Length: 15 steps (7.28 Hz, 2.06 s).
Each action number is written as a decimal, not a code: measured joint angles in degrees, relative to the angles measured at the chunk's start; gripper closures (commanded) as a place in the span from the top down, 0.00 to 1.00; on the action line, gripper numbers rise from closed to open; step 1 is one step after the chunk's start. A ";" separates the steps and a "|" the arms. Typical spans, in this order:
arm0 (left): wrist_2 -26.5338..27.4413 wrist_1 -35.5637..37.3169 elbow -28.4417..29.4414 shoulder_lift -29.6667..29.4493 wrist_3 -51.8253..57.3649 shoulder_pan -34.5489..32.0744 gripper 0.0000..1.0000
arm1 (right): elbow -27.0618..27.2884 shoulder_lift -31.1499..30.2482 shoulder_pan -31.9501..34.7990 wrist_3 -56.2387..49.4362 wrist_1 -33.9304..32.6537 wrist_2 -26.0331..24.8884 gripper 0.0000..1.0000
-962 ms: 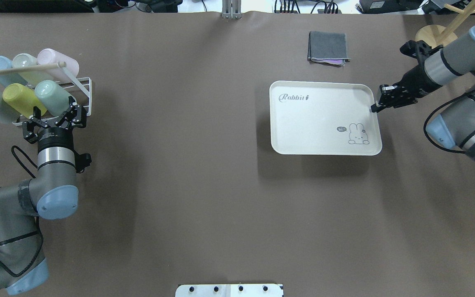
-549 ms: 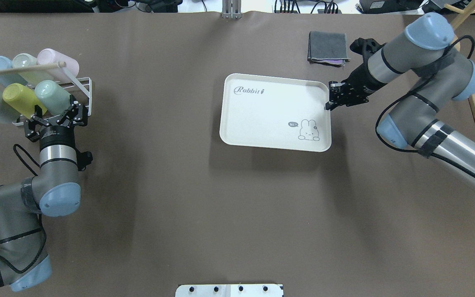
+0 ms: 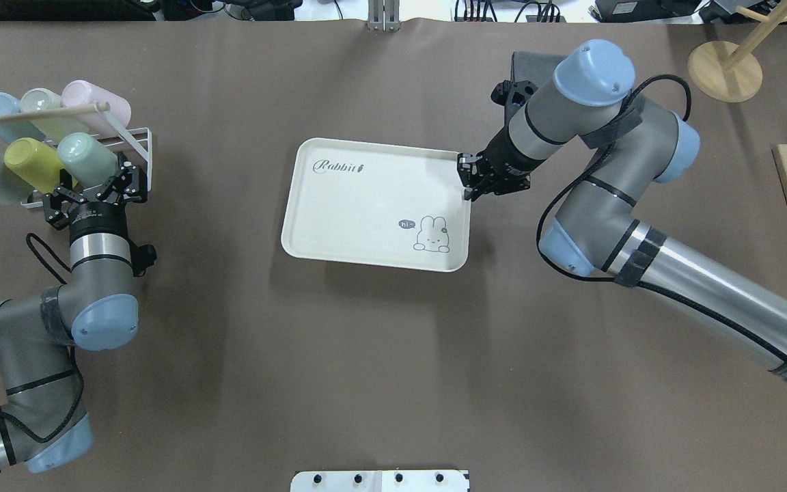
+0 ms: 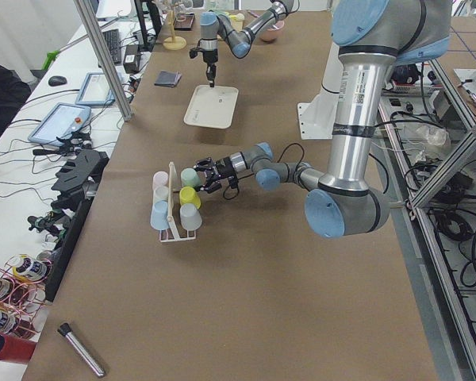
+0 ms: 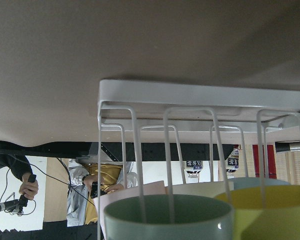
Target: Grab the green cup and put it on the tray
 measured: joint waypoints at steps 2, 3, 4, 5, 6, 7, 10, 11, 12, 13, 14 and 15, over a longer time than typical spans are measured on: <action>-0.06 -0.87 0.53 -0.15 0.00 -0.16 0.55 | 0.87 -0.62 -3.44 1.31 0.11 -3.43 0.00; -0.07 -2.21 1.20 -0.14 0.02 -0.28 0.40 | 1.73 -1.73 -4.15 1.22 0.20 -3.86 0.00; -0.06 -3.18 1.77 -0.13 0.17 -0.34 0.29 | 3.25 -3.39 -4.49 0.41 0.24 -3.41 0.00; -0.10 -3.55 1.95 -0.12 0.40 -0.36 0.25 | 4.31 -4.59 -4.63 -0.85 0.30 -2.66 0.00; -0.14 -3.69 1.85 -0.13 1.06 -0.37 0.24 | 4.65 -5.19 -4.73 -2.56 0.48 -2.08 0.00; -0.16 -4.04 1.32 -0.14 2.73 -0.53 0.22 | 4.63 -5.35 -4.82 -4.13 0.74 -1.87 0.00; -0.11 -7.14 -1.22 0.53 7.56 -1.16 0.19 | 4.48 -5.20 -4.88 -5.67 0.91 -1.80 0.00; -0.09 -8.70 -1.36 0.68 7.95 -1.12 0.19 | 4.41 -5.14 -4.89 -5.72 0.87 -1.83 0.00; -0.04 -9.57 -1.55 0.73 8.16 -1.10 0.19 | 4.30 -5.13 -4.89 -5.73 0.85 -1.86 0.00; 0.06 -9.95 -2.11 1.02 8.32 -1.20 0.19 | 4.07 -5.15 -4.92 -5.74 0.86 -1.86 0.00; 0.11 -10.11 -3.51 2.42 8.37 -1.44 0.19 | 3.83 -5.17 -4.95 -5.68 0.87 -1.86 0.00; 0.11 -10.17 -5.24 4.32 8.34 -1.57 0.19 | 3.70 -5.16 -4.96 -5.57 0.90 -1.86 0.01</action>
